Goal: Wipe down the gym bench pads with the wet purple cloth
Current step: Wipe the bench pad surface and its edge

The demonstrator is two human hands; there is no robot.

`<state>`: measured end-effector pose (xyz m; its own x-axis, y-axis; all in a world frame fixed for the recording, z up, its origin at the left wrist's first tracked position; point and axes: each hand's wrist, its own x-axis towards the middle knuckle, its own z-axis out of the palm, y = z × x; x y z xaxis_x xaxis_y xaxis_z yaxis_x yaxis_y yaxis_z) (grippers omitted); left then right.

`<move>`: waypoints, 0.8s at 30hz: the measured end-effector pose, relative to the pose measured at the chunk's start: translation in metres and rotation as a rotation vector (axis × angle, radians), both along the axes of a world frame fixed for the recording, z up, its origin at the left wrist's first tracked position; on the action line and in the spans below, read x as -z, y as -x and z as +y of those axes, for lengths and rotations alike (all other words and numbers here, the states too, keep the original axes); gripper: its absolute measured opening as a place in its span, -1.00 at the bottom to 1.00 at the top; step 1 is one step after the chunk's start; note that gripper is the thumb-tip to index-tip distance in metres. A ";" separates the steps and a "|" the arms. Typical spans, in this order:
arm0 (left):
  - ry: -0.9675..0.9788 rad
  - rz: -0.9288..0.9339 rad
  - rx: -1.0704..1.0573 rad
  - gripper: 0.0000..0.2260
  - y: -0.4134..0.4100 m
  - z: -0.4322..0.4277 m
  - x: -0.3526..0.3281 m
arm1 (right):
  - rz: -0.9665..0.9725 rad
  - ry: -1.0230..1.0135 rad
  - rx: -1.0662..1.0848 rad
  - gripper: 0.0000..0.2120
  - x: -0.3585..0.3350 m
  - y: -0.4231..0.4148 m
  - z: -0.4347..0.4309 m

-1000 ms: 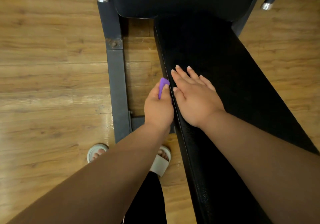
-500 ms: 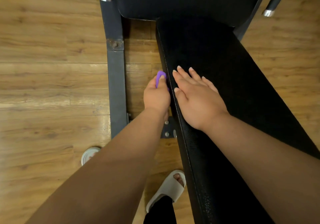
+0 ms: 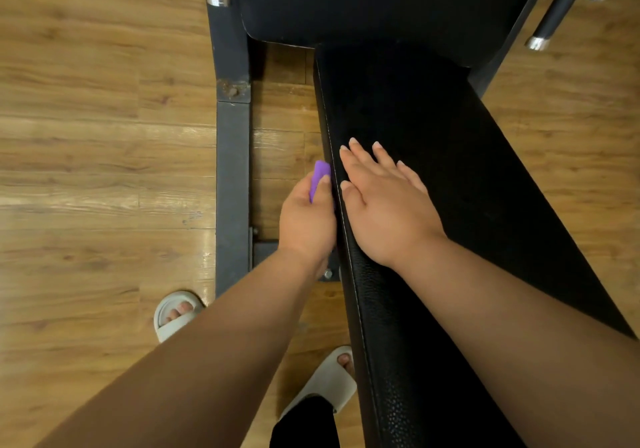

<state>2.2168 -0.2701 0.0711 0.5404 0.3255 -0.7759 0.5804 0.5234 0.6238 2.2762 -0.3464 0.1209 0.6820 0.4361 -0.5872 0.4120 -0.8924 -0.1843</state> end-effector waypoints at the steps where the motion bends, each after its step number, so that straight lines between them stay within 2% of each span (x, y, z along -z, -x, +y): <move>1: -0.016 -0.032 0.015 -0.77 0.011 -0.003 -0.006 | 0.001 0.000 0.000 -0.52 0.000 0.000 0.000; 3: -0.055 -0.083 0.041 -0.78 0.027 -0.010 -0.020 | 0.006 0.004 0.002 -0.52 -0.001 0.000 0.000; 6: -0.101 -0.052 0.024 -0.76 0.027 -0.013 -0.019 | 0.012 -0.002 0.003 -0.52 -0.002 0.000 0.001; 11: 0.058 0.079 -0.057 -0.74 -0.009 0.003 0.000 | -0.016 -0.060 0.047 -0.53 -0.006 0.004 -0.001; 19: -0.125 -0.061 0.036 -0.68 0.031 -0.014 -0.026 | 0.070 0.010 -0.026 -0.49 -0.024 0.021 -0.015; 24: -0.184 -0.029 0.067 -0.68 0.010 -0.005 -0.027 | 0.049 0.028 -0.039 -0.50 -0.035 0.040 -0.024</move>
